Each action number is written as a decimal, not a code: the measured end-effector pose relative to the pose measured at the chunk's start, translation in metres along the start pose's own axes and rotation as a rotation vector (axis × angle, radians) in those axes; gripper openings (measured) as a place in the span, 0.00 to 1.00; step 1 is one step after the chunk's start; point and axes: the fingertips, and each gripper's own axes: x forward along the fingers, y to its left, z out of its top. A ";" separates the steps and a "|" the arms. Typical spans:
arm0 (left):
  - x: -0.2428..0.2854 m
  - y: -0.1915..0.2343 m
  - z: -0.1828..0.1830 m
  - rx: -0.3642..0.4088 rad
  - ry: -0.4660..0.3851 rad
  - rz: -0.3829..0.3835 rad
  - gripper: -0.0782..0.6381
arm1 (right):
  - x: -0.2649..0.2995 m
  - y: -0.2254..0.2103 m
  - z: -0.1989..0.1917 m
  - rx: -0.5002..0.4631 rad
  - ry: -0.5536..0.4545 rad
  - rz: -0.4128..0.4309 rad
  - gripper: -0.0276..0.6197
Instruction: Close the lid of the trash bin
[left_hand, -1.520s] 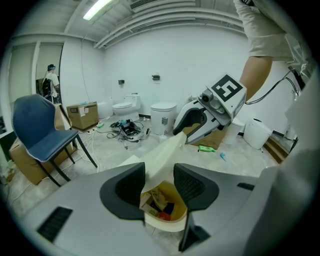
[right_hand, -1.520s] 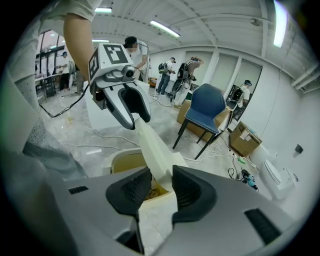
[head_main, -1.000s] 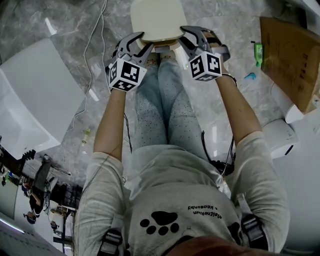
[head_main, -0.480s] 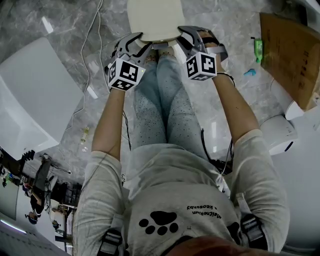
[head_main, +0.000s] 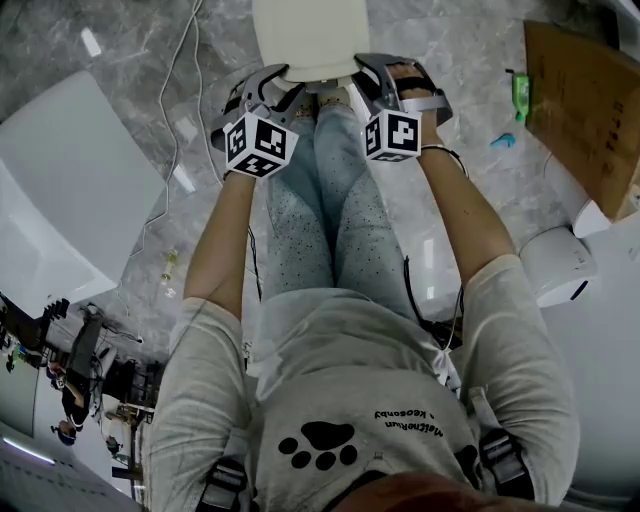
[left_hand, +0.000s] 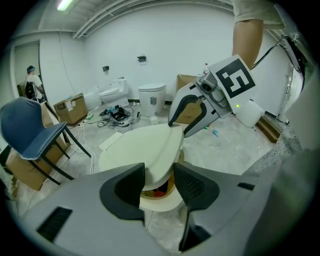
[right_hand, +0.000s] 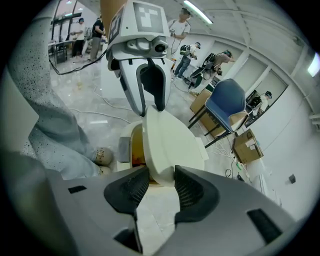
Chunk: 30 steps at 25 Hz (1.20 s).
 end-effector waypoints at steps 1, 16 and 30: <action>0.001 -0.001 -0.001 0.001 0.003 -0.001 0.37 | 0.001 0.001 -0.001 -0.003 0.001 0.000 0.31; 0.030 0.001 -0.036 -0.002 0.049 -0.036 0.37 | 0.039 0.022 -0.011 -0.075 0.056 0.040 0.31; 0.036 -0.008 -0.041 -0.013 0.098 -0.065 0.36 | 0.042 0.035 -0.019 -0.111 0.103 0.069 0.31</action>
